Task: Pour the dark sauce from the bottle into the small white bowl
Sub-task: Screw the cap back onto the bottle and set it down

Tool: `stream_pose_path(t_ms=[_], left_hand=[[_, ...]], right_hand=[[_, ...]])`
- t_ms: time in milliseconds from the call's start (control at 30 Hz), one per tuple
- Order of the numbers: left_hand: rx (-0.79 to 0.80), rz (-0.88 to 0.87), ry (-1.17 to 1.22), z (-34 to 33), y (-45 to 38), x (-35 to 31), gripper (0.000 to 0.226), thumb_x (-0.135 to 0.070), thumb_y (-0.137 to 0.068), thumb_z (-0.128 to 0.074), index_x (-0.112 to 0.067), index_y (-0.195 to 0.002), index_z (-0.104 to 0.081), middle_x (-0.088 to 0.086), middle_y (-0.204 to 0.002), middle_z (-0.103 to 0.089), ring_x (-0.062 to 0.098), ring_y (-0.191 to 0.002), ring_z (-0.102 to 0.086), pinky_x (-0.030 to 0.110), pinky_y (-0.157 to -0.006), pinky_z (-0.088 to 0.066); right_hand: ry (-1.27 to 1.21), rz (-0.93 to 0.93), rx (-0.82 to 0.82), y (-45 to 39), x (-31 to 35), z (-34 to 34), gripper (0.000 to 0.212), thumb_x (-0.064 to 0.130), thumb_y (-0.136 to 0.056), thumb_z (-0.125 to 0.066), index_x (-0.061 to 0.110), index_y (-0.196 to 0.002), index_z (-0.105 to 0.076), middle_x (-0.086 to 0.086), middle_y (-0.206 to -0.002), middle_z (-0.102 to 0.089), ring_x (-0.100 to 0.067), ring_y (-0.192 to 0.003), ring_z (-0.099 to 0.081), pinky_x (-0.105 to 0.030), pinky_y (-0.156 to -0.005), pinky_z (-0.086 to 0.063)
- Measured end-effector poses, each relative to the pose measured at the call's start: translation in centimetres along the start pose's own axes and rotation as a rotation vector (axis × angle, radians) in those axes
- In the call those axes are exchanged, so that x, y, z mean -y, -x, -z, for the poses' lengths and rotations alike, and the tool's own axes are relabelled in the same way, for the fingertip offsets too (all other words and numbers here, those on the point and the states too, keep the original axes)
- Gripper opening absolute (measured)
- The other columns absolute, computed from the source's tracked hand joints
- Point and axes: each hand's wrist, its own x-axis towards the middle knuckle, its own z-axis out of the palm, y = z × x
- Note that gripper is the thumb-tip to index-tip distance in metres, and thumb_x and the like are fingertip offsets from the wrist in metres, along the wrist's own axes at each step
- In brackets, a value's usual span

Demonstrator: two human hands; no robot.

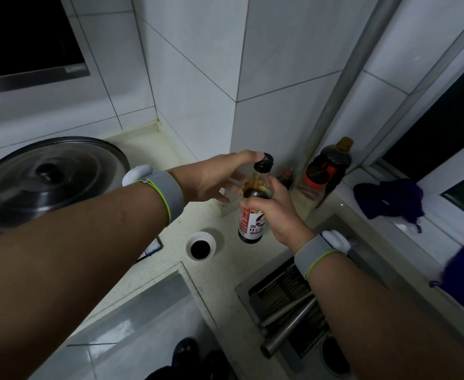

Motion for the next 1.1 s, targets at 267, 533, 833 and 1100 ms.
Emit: stream_pose_path(t_ms=[267, 533, 833, 1100], left_hand=[[0.020, -0.017, 0.125, 0.0, -0.3, 0.1, 0.064, -0.062, -0.076, -0.070, -0.025, -0.127, -0.062, 0.013, -0.127, -0.065, 0.030, -0.107, -0.070, 0.042, -0.089, -0.063], [0.027, -0.043, 0.145, -0.1, -0.3, -0.1, 0.066, -0.060, -0.079, -0.069, -0.024, -0.133, -0.058, 0.013, -0.129, -0.064, 0.031, -0.109, -0.068, 0.040, -0.087, -0.063], [-0.005, -0.040, 0.184, -0.8, -0.8, 0.4, 0.072, -0.064, -0.073, -0.071, -0.024, -0.132, -0.060, 0.009, -0.126, -0.067, 0.026, -0.107, -0.069, 0.035, -0.077, -0.061], [-0.201, -0.091, 0.040, -1.5, -1.3, 1.4, 0.060, -0.070, -0.089, -0.057, -0.026, -0.130, -0.063, -0.004, -0.118, -0.072, 0.017, -0.114, -0.066, 0.041, -0.096, -0.049]], right_hand=[[-0.041, 0.015, 0.016, 0.3, 0.4, -0.3, 0.063, 0.001, -0.070, -0.081, 0.017, -0.127, -0.064, -0.004, -0.124, -0.079, -0.026, -0.115, -0.077, -0.047, -0.100, -0.058], [0.010, 0.041, -0.034, 0.3, 0.8, -0.4, 0.063, 0.017, -0.061, -0.086, 0.025, -0.120, -0.067, 0.000, -0.116, -0.081, -0.018, -0.109, -0.078, -0.042, -0.096, -0.059], [0.066, 0.014, -0.078, 0.1, 0.5, 0.0, 0.061, 0.021, -0.063, -0.086, 0.026, -0.120, -0.066, 0.001, -0.113, -0.080, -0.016, -0.107, -0.077, -0.042, -0.096, -0.058], [0.122, -0.017, -0.130, -0.6, -1.1, 0.4, 0.052, 0.023, -0.072, -0.089, 0.030, -0.119, -0.067, 0.007, -0.105, -0.079, -0.011, -0.096, -0.078, -0.037, -0.089, -0.060]])
